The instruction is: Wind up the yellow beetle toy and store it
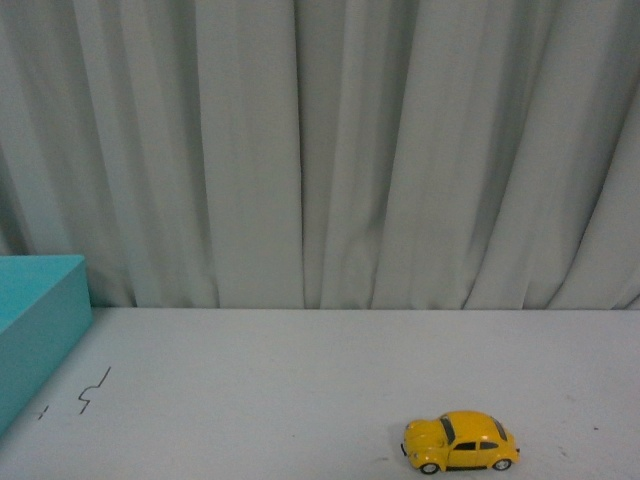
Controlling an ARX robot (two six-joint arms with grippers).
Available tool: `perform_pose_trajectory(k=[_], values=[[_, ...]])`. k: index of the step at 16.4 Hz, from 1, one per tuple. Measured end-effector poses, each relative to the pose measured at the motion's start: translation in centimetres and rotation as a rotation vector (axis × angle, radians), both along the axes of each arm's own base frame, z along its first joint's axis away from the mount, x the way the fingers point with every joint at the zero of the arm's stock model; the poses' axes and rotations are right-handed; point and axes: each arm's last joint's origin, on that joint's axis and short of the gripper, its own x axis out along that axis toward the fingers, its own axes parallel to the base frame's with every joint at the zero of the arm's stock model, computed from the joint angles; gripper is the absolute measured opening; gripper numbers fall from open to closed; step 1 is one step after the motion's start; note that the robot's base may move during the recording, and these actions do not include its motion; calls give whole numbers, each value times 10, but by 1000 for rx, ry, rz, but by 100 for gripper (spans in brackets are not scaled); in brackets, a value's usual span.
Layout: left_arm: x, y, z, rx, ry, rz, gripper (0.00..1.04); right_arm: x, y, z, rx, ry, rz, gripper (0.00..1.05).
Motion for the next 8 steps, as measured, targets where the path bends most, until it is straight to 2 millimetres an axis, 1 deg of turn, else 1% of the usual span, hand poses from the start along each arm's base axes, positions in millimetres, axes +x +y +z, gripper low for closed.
perform_pose_trajectory(k=[8], values=[[0, 0, 0, 0, 1, 0, 98, 0, 0, 0, 0, 1, 0, 98]])
